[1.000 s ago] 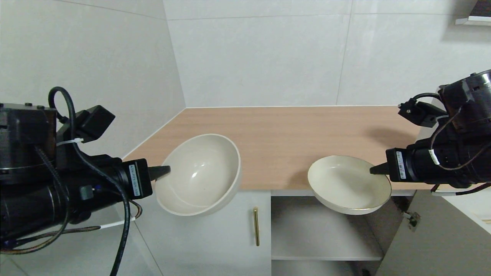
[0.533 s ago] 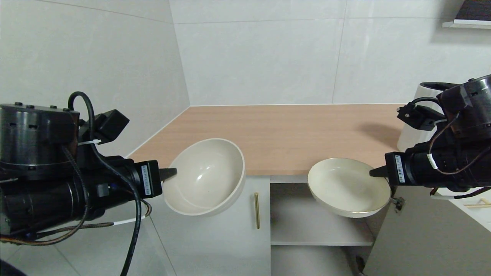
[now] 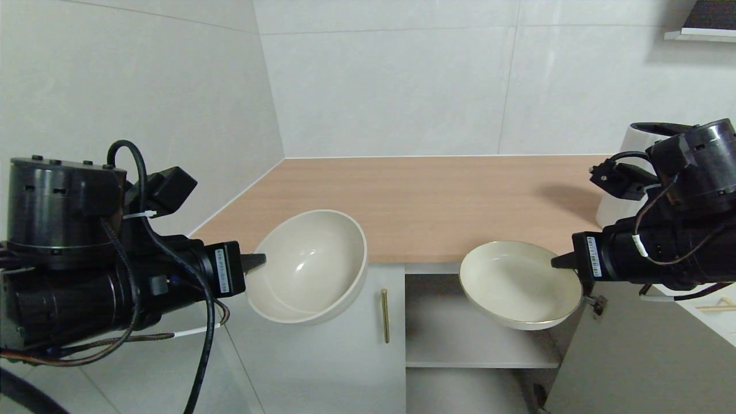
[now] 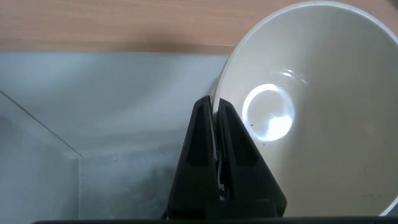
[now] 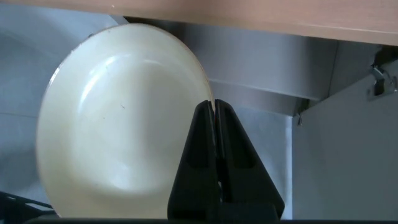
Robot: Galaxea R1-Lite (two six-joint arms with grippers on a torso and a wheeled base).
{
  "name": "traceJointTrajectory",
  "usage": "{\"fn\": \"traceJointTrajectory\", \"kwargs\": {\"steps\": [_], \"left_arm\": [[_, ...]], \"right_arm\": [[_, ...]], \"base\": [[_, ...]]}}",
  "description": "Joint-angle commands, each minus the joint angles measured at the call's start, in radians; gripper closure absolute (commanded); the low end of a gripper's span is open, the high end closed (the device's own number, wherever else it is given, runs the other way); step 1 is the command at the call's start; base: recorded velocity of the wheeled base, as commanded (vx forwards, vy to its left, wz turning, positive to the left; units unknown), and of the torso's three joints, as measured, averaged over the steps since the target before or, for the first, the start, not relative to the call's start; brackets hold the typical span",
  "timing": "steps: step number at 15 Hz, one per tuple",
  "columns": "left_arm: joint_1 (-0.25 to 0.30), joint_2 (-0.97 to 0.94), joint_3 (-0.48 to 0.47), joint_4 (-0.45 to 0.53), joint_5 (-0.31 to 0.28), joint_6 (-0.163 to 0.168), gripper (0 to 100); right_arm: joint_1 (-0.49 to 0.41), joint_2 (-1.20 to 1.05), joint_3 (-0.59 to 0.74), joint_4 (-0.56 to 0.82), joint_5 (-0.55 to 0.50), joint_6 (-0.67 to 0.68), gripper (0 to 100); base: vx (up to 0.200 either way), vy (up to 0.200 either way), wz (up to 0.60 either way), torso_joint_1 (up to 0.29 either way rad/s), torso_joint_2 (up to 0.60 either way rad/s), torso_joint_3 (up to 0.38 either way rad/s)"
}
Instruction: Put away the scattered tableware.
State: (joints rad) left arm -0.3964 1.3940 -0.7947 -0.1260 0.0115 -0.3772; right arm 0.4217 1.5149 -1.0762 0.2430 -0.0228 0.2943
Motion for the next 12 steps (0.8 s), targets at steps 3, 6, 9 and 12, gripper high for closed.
{"fn": "traceJointTrajectory", "kwargs": {"steps": [3, 6, 9, 12], "left_arm": [[0.001, 0.003, 0.000, 0.000, 0.001, 0.000, 100], [0.001, 0.003, 0.000, 0.000, 0.001, 0.000, 100], [0.001, 0.002, 0.000, 0.000, 0.001, 0.000, 100], [0.001, 0.010, 0.000, -0.001, 0.001, 0.000, 100]], "right_arm": [[0.000, 0.019, 0.009, -0.011, 0.000, 0.000, 100], [0.000, 0.021, 0.009, -0.011, -0.002, -0.001, 100], [0.000, 0.021, 0.010, -0.011, -0.002, -0.001, 100], [0.000, 0.022, 0.010, -0.011, -0.002, -0.001, 100]], "base": [[0.000, 0.000, 0.00, -0.071, 0.18, 0.106], [0.000, 0.000, 0.00, -0.163, 0.43, 0.255], [0.000, 0.000, 0.00, -0.172, 0.46, 0.295], [0.000, 0.000, 0.00, -0.149, 0.45, 0.308]]}}
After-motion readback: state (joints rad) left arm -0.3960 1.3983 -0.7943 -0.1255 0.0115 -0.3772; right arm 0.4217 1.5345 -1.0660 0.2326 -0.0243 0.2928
